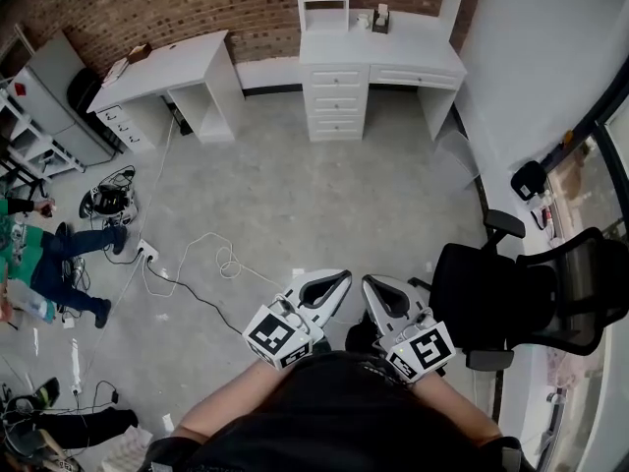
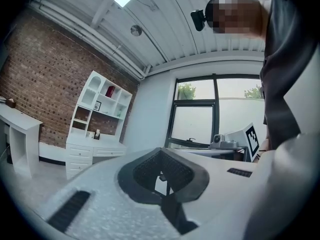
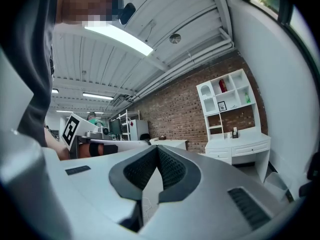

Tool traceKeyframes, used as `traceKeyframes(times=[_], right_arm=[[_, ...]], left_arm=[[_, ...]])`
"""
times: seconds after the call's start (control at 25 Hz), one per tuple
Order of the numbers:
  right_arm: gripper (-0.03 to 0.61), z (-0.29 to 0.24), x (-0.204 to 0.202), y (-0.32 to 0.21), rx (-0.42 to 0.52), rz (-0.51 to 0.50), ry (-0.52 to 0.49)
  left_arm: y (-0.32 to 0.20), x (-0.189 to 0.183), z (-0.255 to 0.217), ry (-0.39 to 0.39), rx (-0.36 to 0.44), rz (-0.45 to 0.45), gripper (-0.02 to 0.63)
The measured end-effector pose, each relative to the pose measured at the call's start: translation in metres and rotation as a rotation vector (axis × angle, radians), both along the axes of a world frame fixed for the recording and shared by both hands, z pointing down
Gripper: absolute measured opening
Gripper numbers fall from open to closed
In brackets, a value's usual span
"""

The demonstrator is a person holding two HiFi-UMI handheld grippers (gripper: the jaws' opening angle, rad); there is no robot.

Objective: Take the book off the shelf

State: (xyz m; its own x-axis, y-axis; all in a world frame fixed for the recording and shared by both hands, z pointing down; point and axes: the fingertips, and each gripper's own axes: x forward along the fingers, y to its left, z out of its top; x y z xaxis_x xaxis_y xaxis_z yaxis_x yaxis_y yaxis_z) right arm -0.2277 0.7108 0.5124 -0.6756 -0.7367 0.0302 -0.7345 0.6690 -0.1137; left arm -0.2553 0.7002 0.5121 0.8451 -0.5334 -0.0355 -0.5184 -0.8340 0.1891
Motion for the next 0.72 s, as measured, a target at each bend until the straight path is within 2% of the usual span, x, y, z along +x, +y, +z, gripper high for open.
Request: traceKeyframes(times=[0.16,0.4,0.56,0.72], right_arm=[[0.017,-0.004,0.041,-0.039,0.023,0.021,-0.007],[0.015,-0.025,0.117,-0.107,0.070,0.057,0.007],[0.015,-0.029,0.162,-0.137,0.064,0.067,0.014],[0.015,-0.021,0.186,-0.157,0.041,0.081,0.012]], left_arm=[[-0.041,0.037,-0.002,0.011,0.006,0.010,0.006],[-0.106,0.112,-0.017,0.021,0.034,0.039,0.006],[-0.138,0.153,-0.025,0.032,0.041,0.030,0.006],[-0.160,0.181,-0.021,0.018,0.032,0.050,0.006]])
